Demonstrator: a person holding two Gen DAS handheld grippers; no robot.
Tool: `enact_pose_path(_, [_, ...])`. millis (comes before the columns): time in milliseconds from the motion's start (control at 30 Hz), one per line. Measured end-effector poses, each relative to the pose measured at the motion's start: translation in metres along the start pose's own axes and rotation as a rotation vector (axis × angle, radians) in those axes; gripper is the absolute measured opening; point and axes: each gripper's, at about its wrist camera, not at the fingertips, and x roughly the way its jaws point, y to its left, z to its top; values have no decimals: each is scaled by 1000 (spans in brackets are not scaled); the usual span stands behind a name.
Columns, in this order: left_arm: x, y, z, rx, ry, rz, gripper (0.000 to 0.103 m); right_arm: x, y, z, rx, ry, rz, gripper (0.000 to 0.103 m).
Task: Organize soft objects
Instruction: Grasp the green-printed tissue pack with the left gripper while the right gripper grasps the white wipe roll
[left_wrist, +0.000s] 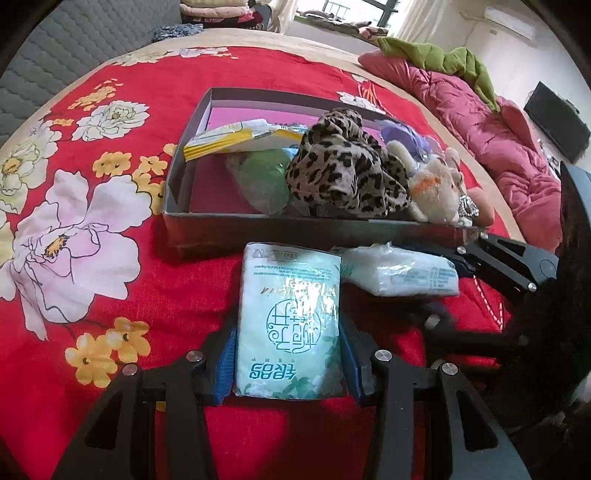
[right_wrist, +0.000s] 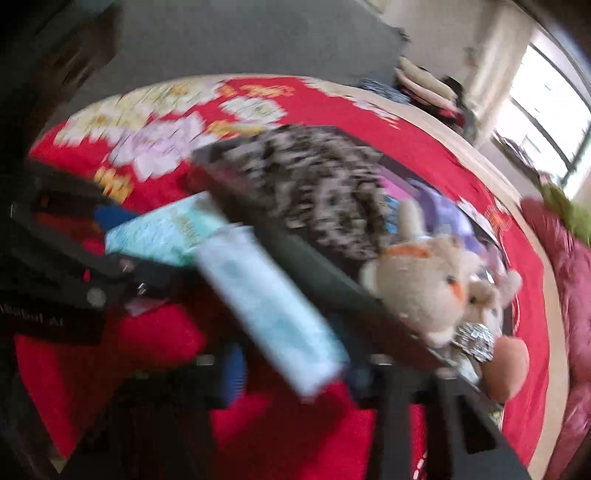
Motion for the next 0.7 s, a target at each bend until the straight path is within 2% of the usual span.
enact_pose_path(33, [-1, 2, 0, -11, -6, -10, 47, -3, -9, 0, 53, -9, 40, 29])
enact_pose_path(133, [-4, 5, 2, -30, -13, -19, 45, -12, -24, -4, 159, -28, 115, 27])
enact_pose_path(333, [-24, -4, 4, -18, -53, -17, 45, -47, -33, -10, 284, -94, 197, 26])
enact_pose_path(433, [-37, -14, 6, 2, -74, -9, 45, -64, -41, -5, 330, -129, 201, 26])
enact_pose_path(700, [-77, -26, 23, 11, -162, -8, 45, -94, -76, 2, 443, -174, 92, 26])
